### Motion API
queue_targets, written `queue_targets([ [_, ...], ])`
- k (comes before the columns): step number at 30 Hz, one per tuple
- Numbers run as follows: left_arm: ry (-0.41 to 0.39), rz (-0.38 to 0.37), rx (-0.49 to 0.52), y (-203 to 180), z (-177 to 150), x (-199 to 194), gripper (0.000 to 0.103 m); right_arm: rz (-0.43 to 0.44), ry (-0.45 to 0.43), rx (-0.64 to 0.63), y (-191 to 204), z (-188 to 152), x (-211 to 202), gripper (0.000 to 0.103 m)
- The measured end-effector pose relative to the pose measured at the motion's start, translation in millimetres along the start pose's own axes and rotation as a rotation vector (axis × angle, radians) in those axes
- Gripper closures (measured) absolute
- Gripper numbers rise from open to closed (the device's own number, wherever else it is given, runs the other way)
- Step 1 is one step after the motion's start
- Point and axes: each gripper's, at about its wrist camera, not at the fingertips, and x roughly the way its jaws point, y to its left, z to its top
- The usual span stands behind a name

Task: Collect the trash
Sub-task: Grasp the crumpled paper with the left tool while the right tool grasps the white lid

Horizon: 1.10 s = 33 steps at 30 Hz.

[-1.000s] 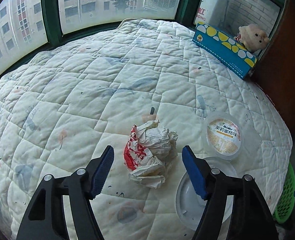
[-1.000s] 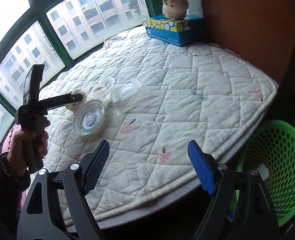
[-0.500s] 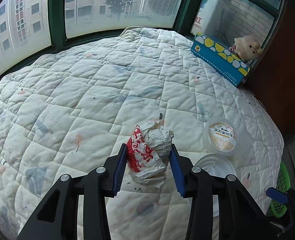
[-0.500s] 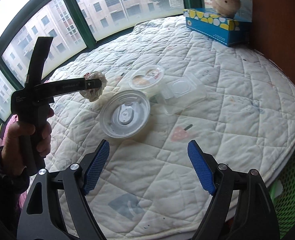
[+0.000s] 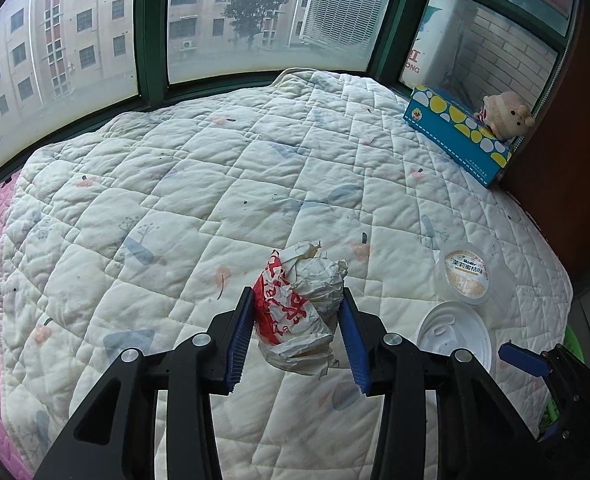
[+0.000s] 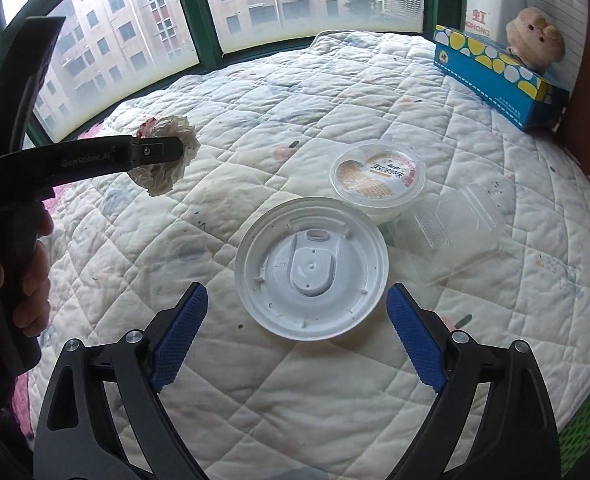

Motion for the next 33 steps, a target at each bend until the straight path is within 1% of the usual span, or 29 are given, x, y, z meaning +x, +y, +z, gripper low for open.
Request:
queue_targets([
  [4,-0.003,-0.007,-0.009,4.5,-0.9,-1.2,0.062,-0.056,0.017,-0.039,4.6,1.0,12.7,0.011],
  [7,-0.004,-0.006,-0.009,5.8,-1.7,-2.1,0.062,-0.078,0.018,-0.051,5.9,3.0,17.3,0.011],
  [11,-0.006,-0.005,-0.014,8.1,-2.1,-3.4,0.062,-0.095,0.019,-0.037,3.0,4.7,18.6,0.01],
  [15,-0.007,-0.005,-0.017,9.7,-2.7,-3.7,0.062,-0.07,0.033,-0.007,-1.3,3.2,19.2,0.009],
  [19,-0.006,-0.011,-0.02,9.8,-4.1,-3.8,0.062,-0.073,0.041,-0.02,1.3,3.0,24.7,0.009],
  [24,-0.001,-0.011,-0.013,8.1,-6.8,-3.2,0.062,-0.059,0.037,0.004,-1.3,4.7,29.8,0.01],
  [29,0.004,-0.01,-0.006,3.4,-11.0,-4.2,0.062,-0.042,0.018,0.03,-5.0,0.6,20.3,0.012],
  [33,0.003,-0.02,0.006,-7.7,-16.6,-9.4,0.062,-0.028,0.012,0.036,-9.1,-7.8,5.9,0.012],
])
